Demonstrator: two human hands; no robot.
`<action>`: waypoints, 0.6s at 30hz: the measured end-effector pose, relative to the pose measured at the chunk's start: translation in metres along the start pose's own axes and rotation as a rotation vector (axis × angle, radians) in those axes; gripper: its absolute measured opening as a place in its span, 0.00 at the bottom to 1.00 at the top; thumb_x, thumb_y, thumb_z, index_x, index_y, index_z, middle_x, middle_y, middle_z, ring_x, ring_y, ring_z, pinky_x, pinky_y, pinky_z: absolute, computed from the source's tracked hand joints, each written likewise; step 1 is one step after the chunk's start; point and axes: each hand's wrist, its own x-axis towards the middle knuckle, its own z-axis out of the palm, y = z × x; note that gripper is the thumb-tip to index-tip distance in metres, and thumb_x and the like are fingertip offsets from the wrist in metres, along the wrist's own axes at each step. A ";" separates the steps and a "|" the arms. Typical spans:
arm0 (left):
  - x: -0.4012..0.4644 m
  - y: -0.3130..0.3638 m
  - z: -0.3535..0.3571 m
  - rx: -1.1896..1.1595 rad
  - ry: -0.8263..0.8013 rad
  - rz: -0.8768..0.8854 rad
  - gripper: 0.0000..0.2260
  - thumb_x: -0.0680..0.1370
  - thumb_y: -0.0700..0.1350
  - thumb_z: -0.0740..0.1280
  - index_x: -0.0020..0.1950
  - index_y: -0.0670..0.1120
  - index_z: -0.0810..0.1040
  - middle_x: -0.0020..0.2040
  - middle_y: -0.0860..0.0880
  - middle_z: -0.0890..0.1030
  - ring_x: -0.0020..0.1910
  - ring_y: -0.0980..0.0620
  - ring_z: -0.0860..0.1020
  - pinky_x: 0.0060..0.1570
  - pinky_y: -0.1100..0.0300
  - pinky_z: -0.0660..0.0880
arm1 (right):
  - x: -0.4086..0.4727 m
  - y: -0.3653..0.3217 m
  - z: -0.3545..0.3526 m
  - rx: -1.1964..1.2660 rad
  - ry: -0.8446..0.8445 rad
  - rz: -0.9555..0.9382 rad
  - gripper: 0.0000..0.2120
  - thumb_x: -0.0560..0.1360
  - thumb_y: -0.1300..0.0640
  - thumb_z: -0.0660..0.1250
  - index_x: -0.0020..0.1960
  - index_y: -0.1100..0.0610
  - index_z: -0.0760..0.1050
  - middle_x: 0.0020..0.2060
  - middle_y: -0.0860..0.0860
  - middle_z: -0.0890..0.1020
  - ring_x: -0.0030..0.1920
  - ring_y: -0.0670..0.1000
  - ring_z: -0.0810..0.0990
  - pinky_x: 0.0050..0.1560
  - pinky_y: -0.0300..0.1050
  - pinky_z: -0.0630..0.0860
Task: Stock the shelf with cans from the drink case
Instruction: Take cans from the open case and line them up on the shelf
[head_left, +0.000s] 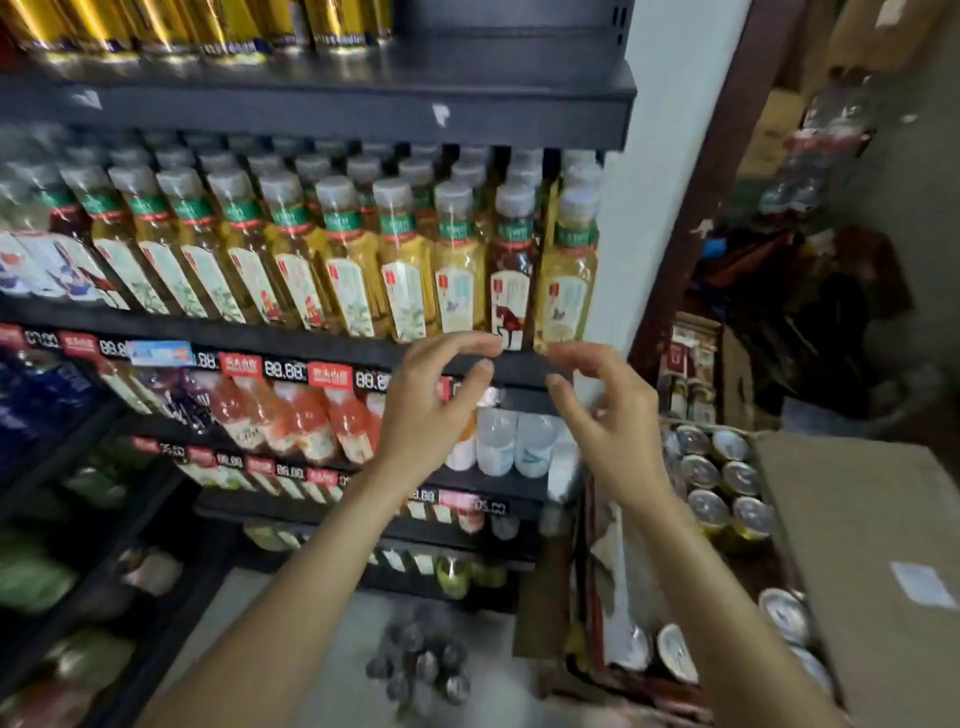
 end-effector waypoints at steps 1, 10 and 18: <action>-0.013 -0.003 0.010 0.002 -0.064 -0.064 0.08 0.77 0.46 0.65 0.54 0.51 0.79 0.51 0.61 0.80 0.55 0.63 0.76 0.56 0.68 0.68 | -0.016 0.013 -0.007 -0.034 -0.071 0.058 0.10 0.76 0.57 0.66 0.57 0.54 0.76 0.50 0.43 0.79 0.52 0.42 0.76 0.51 0.37 0.72; -0.112 -0.034 0.117 0.103 -0.315 -0.302 0.09 0.75 0.40 0.67 0.55 0.48 0.80 0.48 0.54 0.83 0.47 0.59 0.79 0.51 0.65 0.75 | -0.151 0.119 -0.074 -0.311 -0.456 0.506 0.14 0.73 0.62 0.68 0.58 0.57 0.77 0.51 0.54 0.82 0.50 0.54 0.80 0.49 0.51 0.76; -0.174 -0.052 0.215 0.378 -0.830 -0.135 0.15 0.73 0.45 0.70 0.59 0.45 0.78 0.56 0.46 0.79 0.58 0.47 0.74 0.55 0.60 0.65 | -0.235 0.181 -0.131 -0.503 -0.611 0.564 0.16 0.68 0.67 0.71 0.56 0.60 0.79 0.48 0.60 0.82 0.48 0.63 0.80 0.44 0.46 0.74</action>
